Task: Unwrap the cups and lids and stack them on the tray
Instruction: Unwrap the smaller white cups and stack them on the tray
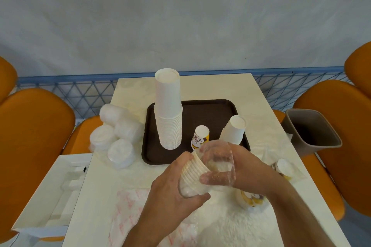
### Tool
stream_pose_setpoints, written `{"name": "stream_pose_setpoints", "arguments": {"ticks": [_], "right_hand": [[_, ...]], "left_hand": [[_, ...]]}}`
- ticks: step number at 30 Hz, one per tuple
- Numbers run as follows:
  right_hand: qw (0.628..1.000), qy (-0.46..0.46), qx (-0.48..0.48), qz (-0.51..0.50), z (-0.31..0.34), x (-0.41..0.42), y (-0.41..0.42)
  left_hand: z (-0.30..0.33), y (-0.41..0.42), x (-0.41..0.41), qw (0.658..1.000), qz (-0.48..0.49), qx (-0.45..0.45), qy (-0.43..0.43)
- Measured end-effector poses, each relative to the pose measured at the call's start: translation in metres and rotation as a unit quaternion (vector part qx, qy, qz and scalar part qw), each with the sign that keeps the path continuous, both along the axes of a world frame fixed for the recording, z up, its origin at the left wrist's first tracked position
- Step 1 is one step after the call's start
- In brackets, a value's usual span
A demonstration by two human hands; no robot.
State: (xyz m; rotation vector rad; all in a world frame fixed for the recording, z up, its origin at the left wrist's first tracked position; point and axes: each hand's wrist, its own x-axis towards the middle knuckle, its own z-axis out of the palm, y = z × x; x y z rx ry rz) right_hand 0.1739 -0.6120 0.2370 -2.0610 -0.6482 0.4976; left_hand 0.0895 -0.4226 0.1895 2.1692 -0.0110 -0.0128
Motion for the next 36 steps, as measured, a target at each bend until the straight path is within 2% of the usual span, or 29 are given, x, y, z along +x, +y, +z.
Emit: {"name": "stream_pose_setpoints", "arguments": {"ticks": [11,18,23,27,31,36], "right_hand": [[0.995,0.079,0.047,0.045,-0.006,0.0,-0.002],[0.991,0.09,0.1,-0.005,-0.007,0.005,-0.011],[0.977,0.102,0.151,-0.107,-0.002,0.014,-0.031],[0.984,0.112,0.079,-0.111,-0.001,0.016,-0.034],[0.995,0.039,-0.043,-0.075,0.0,0.015,-0.031],[0.98,-0.017,-0.192,-0.04,0.013,0.014,-0.02]], "left_hand": [[-0.003,0.004,0.0,0.999,-0.011,0.035,0.037],[0.006,0.005,0.002,0.999,-0.024,0.041,0.025],[0.001,0.014,0.003,1.0,0.009,0.015,0.017],[-0.005,0.014,0.007,0.999,0.038,0.0,-0.001],[-0.005,0.012,0.01,0.998,0.051,-0.016,-0.013],[-0.004,0.008,0.011,0.999,0.038,-0.015,-0.01]]}}
